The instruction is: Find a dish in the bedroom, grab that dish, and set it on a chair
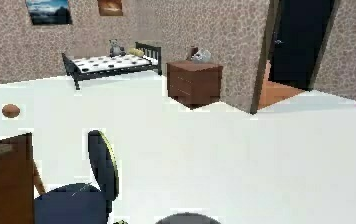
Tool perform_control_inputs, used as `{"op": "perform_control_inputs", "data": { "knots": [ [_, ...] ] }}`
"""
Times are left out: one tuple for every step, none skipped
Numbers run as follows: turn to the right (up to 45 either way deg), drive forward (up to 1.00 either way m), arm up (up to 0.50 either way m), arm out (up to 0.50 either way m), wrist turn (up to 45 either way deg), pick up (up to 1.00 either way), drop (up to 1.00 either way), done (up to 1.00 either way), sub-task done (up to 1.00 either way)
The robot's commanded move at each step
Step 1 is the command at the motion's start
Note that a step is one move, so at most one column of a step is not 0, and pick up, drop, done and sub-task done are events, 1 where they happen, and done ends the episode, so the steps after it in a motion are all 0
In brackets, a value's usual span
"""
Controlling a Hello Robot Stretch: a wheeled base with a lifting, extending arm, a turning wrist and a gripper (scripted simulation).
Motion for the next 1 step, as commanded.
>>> {"op": "perform_control_inputs", "data": {
  "knots": [
    [0.0,1.0,0.0,0.0,0.0,0.0,0.0,0.0,0.0]
  ]
}}
